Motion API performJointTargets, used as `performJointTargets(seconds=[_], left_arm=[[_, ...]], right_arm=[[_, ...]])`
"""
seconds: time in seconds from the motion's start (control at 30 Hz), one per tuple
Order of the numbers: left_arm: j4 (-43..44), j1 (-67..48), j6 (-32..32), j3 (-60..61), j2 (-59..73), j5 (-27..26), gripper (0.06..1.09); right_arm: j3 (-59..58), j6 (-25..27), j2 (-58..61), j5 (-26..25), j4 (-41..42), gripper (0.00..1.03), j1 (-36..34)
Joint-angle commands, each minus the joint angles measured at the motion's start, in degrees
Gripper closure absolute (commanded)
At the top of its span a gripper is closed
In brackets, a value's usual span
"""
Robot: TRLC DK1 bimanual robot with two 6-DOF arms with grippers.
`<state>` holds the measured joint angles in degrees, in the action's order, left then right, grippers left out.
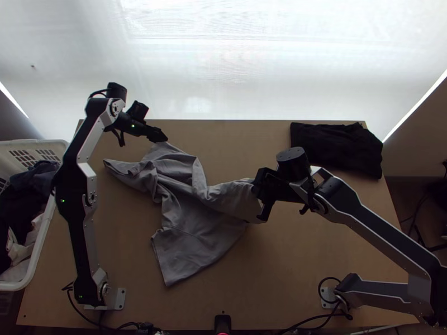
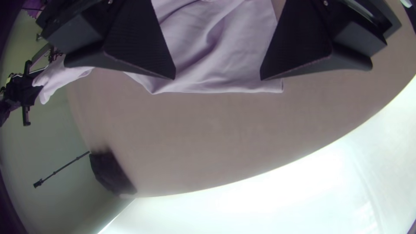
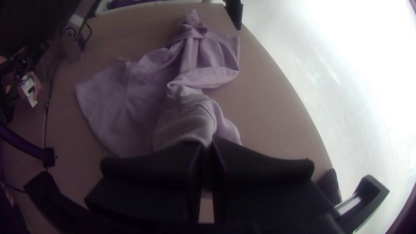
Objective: Fold the t-shirt
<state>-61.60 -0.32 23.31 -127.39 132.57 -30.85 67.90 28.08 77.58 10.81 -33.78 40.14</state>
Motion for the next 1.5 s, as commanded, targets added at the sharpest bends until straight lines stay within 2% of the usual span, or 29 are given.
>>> performJointTargets(seconds=[0.0, 0.27, 0.63, 0.67, 0.8, 0.83, 0.87, 0.93, 1.07, 1.27, 1.37, 1.47], left_arm=[[1.22, -0.21, -0.72, -3.48, 7.79, -0.09, 0.13], [7.02, 0.58, -0.46, -3.48, 9.37, 3.43, 0.13], [7.81, 0.76, -0.46, -3.48, 9.72, 3.96, 0.14], [7.64, 0.76, -0.46, -3.56, 9.63, 3.96, 0.16], [7.02, 0.76, -0.46, -3.56, 9.37, 3.96, 0.50], [6.58, 0.76, -0.37, -3.56, 9.37, 3.87, 0.56], [6.23, 0.67, -0.37, -3.56, 9.28, 3.87, 0.66], [5.44, 0.40, 0.68, -3.48, 9.28, 3.78, 0.98], [3.51, -0.12, 2.97, -3.39, 10.07, 3.69, 1.05], [0.78, 0.32, 6.92, -1.10, 8.84, 3.96, 1.05], [0.52, 1.99, 7.54, 1.36, 2.43, 3.17, 1.05], [1.22, 4.71, 5.34, 4.70, -7.77, 0.97, 1.05]], right_arm=[[-1.72, -0.13, -0.68, 0.27, 0.21, 1.00, -0.68], [-4.09, -0.74, -2.43, 0.71, 1.17, 1.00, -0.85], [-4.79, -1.09, -3.40, 1.06, 1.17, 1.00, -0.85], [-4.79, -1.09, -3.49, 1.06, 1.17, 1.00, -0.85], [-4.53, -1.09, -3.40, 1.06, 1.35, 1.00, -0.85], [-4.53, -1.09, -3.40, 1.06, 1.44, 1.00, -0.85], [-4.44, -1.09, -3.40, 1.06, 1.52, 1.00, -0.85], [-4.44, -1.09, -3.40, 1.06, 1.61, 1.00, -0.85], [-4.00, -1.09, -3.31, 1.06, 1.88, 1.00, -1.20], [-3.21, -1.00, -3.67, 1.06, 2.14, 1.00, -2.08], [-1.72, -1.18, -4.10, 0.97, 2.14, 1.00, -3.49], [0.66, -3.47, -4.28, 0.62, 2.14, 1.00, -8.15]])
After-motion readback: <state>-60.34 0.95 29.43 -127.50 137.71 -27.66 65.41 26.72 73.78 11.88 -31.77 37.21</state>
